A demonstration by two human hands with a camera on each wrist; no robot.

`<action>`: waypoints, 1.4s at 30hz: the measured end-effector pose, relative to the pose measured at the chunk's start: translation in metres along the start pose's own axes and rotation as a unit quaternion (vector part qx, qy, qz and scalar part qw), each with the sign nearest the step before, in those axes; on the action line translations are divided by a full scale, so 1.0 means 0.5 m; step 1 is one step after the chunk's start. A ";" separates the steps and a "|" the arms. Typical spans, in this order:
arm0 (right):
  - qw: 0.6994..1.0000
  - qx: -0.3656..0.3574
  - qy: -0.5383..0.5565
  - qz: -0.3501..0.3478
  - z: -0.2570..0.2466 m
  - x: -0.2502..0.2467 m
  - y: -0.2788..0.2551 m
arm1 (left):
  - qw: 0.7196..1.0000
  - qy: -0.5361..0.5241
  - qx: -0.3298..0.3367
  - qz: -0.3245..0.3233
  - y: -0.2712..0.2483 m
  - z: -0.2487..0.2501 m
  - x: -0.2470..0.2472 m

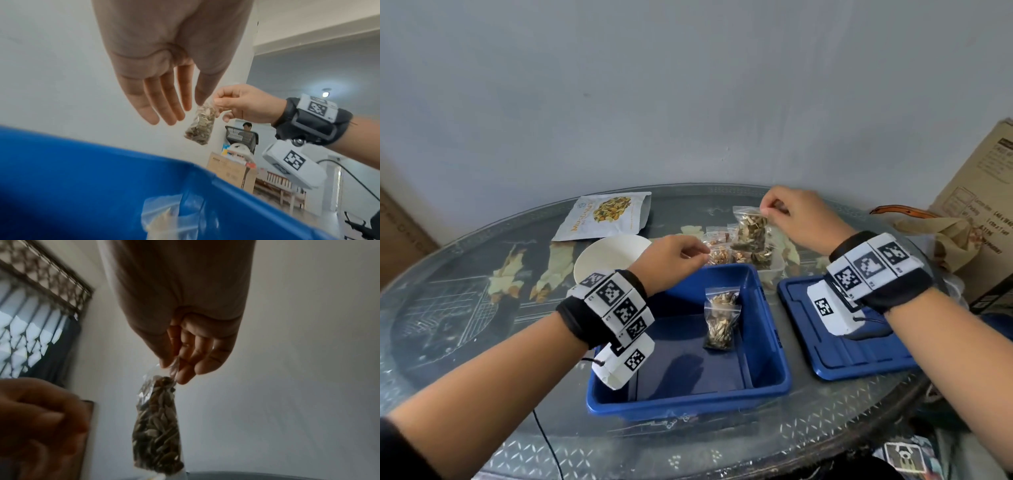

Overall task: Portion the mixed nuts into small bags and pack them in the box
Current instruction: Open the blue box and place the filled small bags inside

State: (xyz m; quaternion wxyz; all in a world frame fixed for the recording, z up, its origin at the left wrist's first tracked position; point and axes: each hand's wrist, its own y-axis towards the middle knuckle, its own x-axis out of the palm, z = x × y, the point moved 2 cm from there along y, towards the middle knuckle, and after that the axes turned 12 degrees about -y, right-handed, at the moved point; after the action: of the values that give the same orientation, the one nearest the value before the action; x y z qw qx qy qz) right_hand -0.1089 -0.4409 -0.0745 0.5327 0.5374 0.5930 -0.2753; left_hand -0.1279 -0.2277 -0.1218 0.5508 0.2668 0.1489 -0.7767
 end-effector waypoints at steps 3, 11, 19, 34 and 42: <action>0.999 -0.032 0.035 -0.007 -0.062 -0.020 -0.033 | 0.994 -0.085 0.032 0.057 -0.029 0.030 -0.017; 0.990 -0.086 0.107 0.027 -0.170 0.003 -0.117 | 0.946 -0.277 0.070 0.152 -0.134 0.053 -0.021; 0.973 -0.049 0.214 0.077 -0.213 0.051 -0.163 | 0.917 -0.341 0.046 0.204 -0.211 0.029 -0.013; 0.883 0.083 0.446 0.118 -0.246 0.135 -0.227 | 0.869 -0.393 0.015 0.300 -0.260 -0.003 0.017; 0.896 0.106 0.408 0.138 -0.250 0.158 -0.233 | 0.867 -0.402 -0.003 0.295 -0.263 -0.010 0.033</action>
State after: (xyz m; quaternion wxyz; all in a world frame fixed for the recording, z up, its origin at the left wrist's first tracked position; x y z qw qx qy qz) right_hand -0.2476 -0.3327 -0.1413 0.2162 0.7321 0.6458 -0.0165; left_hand -0.2539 -0.1919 -0.1439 0.7675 -0.0389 -0.1689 -0.6171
